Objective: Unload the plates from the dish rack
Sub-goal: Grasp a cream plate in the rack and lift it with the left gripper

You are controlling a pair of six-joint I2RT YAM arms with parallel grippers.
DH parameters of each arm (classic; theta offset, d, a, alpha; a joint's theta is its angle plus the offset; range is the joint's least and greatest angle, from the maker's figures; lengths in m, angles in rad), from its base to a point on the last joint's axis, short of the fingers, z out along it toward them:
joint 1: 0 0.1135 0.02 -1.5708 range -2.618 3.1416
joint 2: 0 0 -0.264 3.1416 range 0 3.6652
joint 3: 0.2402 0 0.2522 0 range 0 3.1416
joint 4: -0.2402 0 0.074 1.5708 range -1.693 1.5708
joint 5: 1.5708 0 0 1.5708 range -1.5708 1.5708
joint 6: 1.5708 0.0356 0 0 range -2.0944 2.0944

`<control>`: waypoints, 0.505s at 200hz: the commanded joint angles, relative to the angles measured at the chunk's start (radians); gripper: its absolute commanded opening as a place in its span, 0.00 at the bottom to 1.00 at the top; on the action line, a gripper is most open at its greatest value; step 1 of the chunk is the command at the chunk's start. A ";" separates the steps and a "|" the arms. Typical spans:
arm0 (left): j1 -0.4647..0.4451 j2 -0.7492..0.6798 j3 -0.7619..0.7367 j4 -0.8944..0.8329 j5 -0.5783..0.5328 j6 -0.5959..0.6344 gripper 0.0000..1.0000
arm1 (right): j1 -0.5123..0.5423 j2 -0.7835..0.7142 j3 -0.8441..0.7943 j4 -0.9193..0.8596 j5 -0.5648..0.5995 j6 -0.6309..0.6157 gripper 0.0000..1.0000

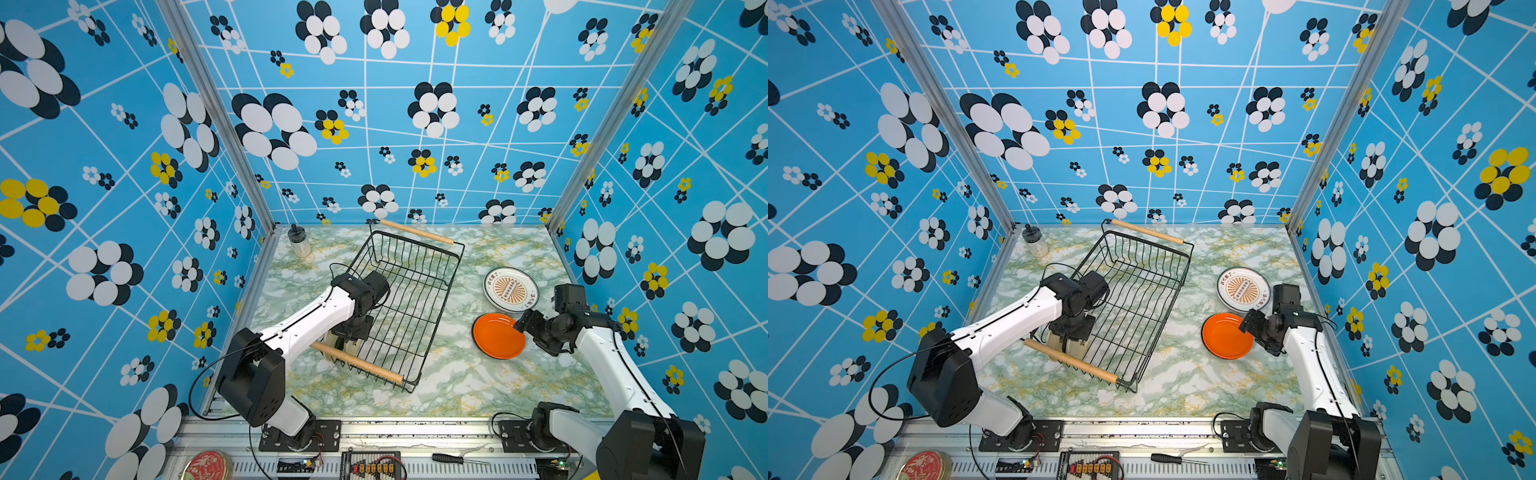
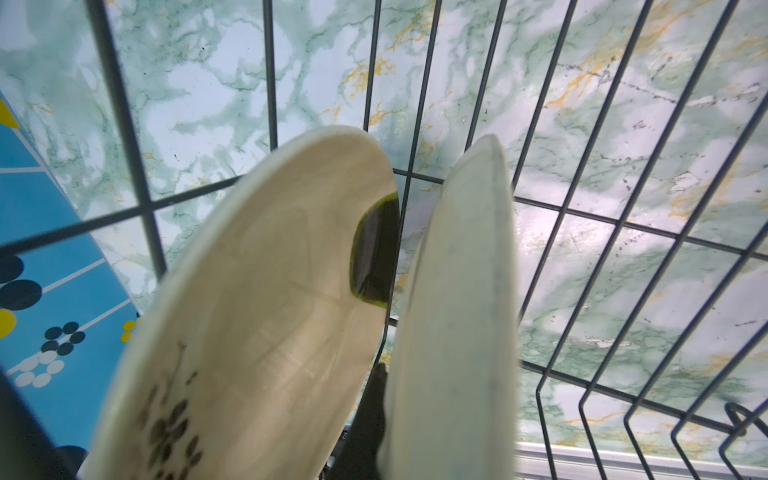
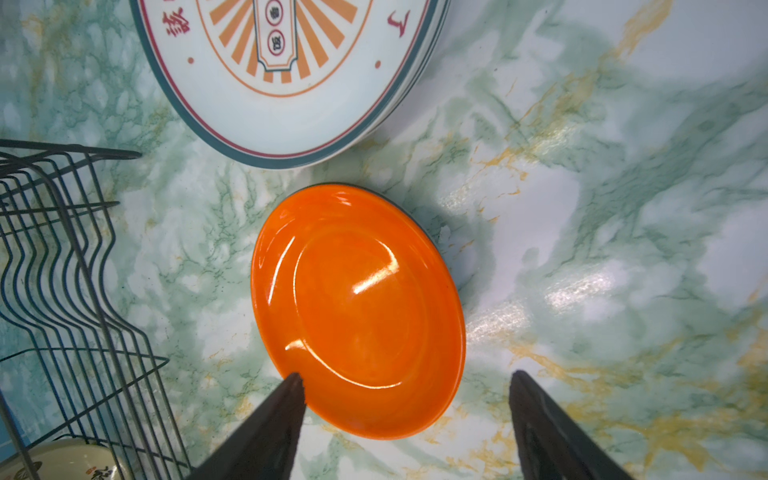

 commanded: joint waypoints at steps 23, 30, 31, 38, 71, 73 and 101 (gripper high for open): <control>-0.003 -0.015 0.093 -0.046 0.020 0.010 0.00 | -0.007 -0.008 0.022 -0.006 -0.019 0.002 0.79; -0.007 -0.020 0.106 -0.050 0.023 0.010 0.00 | -0.007 -0.005 0.025 -0.006 -0.019 0.002 0.79; -0.007 -0.020 0.106 -0.050 0.024 0.010 0.00 | -0.007 -0.005 0.027 -0.006 -0.019 0.002 0.79; -0.012 -0.023 0.120 -0.055 0.032 0.012 0.00 | -0.006 -0.004 0.030 -0.006 -0.019 0.002 0.79; -0.047 -0.034 0.204 -0.087 0.066 0.006 0.00 | -0.008 0.002 0.068 -0.017 -0.018 -0.003 0.80; -0.049 -0.035 0.212 -0.088 0.070 0.005 0.00 | -0.008 0.002 0.072 -0.019 -0.018 -0.004 0.80; -0.078 -0.044 0.332 -0.104 0.130 -0.021 0.00 | -0.009 -0.011 0.118 -0.030 -0.042 -0.015 0.80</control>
